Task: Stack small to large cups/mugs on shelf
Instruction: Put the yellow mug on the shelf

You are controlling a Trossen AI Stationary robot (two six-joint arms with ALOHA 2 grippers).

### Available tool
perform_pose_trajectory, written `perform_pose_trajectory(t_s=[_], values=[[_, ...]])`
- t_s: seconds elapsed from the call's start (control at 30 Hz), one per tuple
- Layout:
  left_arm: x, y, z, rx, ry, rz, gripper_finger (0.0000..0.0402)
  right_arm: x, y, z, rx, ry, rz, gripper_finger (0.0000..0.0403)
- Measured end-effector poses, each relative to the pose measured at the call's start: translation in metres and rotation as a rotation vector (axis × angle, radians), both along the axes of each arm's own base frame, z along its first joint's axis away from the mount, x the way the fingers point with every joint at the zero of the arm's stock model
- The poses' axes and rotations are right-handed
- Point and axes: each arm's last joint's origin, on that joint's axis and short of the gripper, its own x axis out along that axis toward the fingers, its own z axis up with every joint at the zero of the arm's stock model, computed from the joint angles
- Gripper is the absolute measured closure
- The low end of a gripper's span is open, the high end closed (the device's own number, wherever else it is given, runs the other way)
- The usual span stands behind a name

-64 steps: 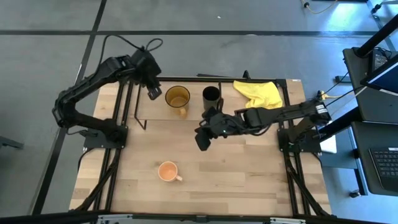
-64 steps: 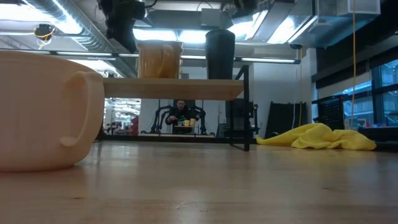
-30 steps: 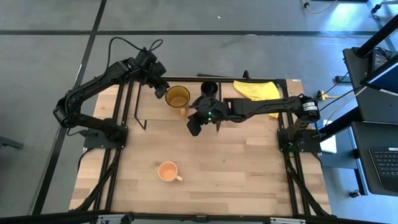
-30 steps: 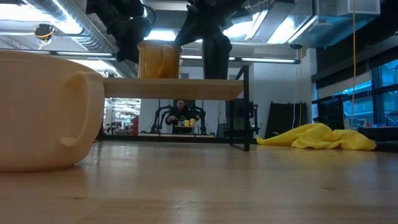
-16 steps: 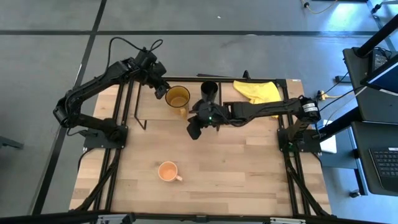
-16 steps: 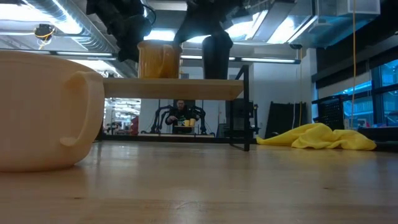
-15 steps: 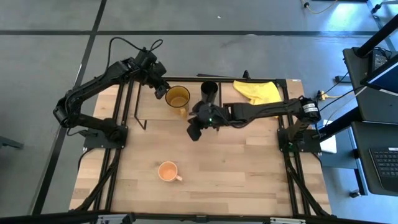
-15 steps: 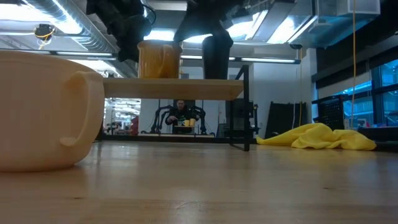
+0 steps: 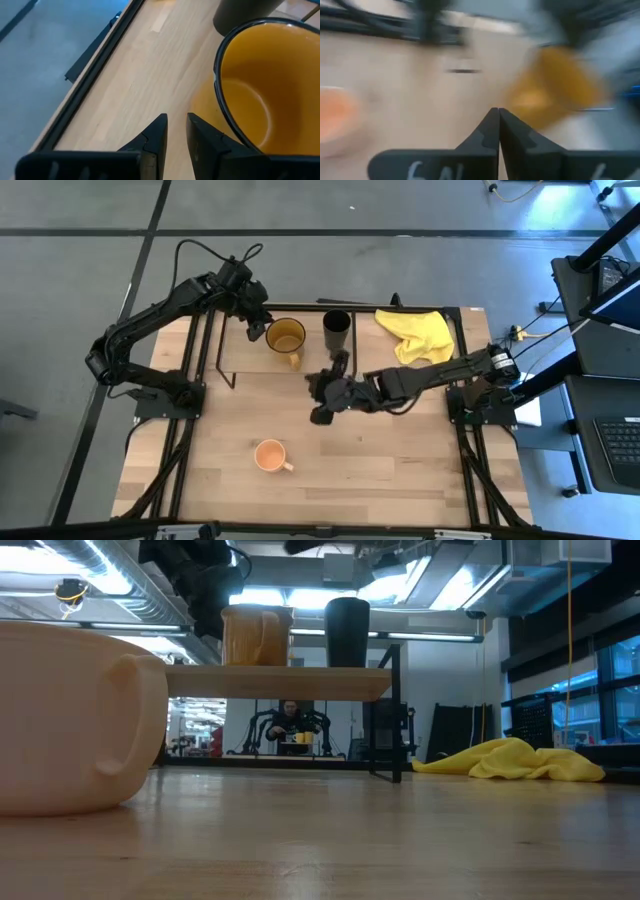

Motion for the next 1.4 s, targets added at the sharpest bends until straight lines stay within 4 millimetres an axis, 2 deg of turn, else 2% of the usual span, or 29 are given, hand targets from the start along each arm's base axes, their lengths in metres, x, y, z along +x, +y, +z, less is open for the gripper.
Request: perform_pose_trajectory(t_s=[0.1,0.27,0.6,0.8,1.07,1.4], values=[[0.000,0.000,0.000,0.016,0.008,-0.009,0.0337,-0.004,0.004,0.011,-0.175,-0.014,-0.117,0.0391],[0.000,0.000,0.000,0.044,0.017,-0.041,0.0337,-0.004,0.004,0.008,-0.206,-0.001,-0.161,0.0390],[0.007,0.007,-0.010,0.017,0.041,-0.051,0.0337,0.021,0.012,-0.040,-0.174,0.088,-0.138,0.0389],[0.015,0.007,-0.017,0.007,0.052,-0.104,0.0337,0.025,0.011,-0.050,-0.237,0.127,-0.165,0.0396],[0.020,0.011,-0.018,0.040,0.036,-0.124,0.0337,0.037,0.005,-0.081,-0.338,0.257,-0.151,0.0393],[0.023,0.012,-0.016,0.070,0.001,-0.148,0.0337,0.041,-0.013,-0.083,-0.397,0.295,-0.202,0.0392]])
